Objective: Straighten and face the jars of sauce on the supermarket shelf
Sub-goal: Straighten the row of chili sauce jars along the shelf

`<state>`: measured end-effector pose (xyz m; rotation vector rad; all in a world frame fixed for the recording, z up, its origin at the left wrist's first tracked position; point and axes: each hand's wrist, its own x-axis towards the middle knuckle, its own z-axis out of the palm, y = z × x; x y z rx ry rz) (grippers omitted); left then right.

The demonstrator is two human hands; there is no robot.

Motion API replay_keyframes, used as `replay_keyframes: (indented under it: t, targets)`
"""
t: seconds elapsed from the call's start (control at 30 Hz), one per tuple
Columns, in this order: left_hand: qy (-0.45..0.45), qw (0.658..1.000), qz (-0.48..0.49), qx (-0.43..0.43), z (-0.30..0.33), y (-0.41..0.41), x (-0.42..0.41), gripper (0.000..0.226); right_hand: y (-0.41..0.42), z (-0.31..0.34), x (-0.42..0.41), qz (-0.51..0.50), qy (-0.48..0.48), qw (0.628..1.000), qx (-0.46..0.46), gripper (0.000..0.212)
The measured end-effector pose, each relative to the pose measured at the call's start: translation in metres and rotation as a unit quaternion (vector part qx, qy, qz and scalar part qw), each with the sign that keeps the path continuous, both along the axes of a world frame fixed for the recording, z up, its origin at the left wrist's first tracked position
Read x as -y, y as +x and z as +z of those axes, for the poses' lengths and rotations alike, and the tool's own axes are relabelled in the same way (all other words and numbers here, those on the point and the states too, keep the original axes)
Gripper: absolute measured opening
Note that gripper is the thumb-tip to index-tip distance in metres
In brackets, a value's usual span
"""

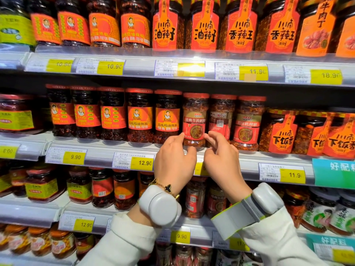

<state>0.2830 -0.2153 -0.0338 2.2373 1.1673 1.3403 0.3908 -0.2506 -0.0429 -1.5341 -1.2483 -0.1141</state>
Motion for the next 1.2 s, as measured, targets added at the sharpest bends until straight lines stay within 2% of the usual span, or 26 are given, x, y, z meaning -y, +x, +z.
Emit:
replay_keyframes:
  t: [0.17,0.47,0.53,0.67,1.2]
  targets:
    - [0.032,0.999,0.019,0.004,-0.004,0.003,0.004,0.048,0.002,0.002,-0.003,-0.034,-0.062,0.996,0.063,0.053]
    - [0.019,1.000,0.009,0.014,-0.004,0.000,-0.003,0.046,0.002,0.002,0.001,0.015,-0.007,0.999,-0.037,0.046]
    - [0.020,1.000,0.008,0.021,-0.006,0.000,-0.002,0.046,0.002,0.003,0.000,0.013,-0.018,0.999,-0.032,0.049]
    - [0.027,1.000,0.013,0.006,-0.008,0.001,0.000,0.047,0.004,0.002,-0.003,-0.020,-0.062,0.997,0.038,0.053]
    - [0.021,1.000,-0.001,0.004,-0.012,0.000,-0.002,0.048,0.001,0.002,0.000,-0.007,-0.030,1.000,0.003,0.048]
